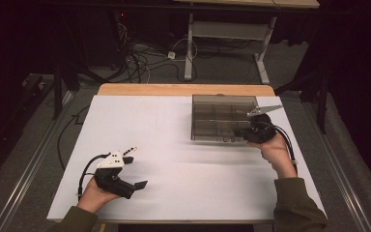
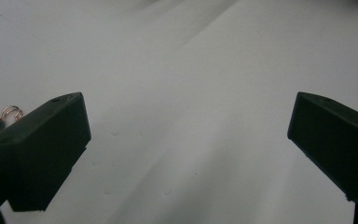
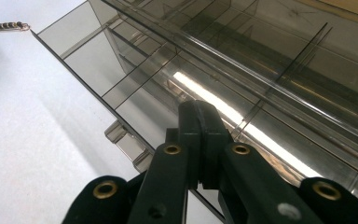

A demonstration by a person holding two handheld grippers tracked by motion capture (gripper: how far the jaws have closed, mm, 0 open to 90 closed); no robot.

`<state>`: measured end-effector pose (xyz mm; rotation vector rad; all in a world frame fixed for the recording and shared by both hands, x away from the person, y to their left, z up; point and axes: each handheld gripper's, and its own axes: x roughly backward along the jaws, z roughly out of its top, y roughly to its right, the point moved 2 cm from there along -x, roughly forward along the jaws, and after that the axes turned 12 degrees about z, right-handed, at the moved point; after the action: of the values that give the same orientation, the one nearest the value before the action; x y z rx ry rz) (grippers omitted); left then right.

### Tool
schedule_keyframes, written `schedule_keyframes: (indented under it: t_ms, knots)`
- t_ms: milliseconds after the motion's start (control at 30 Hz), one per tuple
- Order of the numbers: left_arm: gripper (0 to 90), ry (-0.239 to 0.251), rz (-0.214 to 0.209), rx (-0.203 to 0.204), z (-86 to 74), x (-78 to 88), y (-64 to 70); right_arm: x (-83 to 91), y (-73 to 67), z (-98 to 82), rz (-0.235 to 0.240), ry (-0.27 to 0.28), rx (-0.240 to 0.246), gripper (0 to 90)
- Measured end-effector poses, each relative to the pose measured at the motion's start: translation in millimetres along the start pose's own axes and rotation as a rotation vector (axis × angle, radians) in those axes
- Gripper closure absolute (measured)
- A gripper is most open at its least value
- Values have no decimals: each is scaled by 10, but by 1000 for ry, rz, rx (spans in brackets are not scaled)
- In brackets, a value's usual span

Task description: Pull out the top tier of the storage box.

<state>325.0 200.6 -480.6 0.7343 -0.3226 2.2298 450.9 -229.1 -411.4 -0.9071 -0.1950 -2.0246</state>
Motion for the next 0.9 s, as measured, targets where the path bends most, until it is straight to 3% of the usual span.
schedule_keyframes:
  t_ms: [900]
  knots:
    - [0, 2, 0, 0, 1, 5, -1, 0, -60, -22, 5, -19, 18, 900]
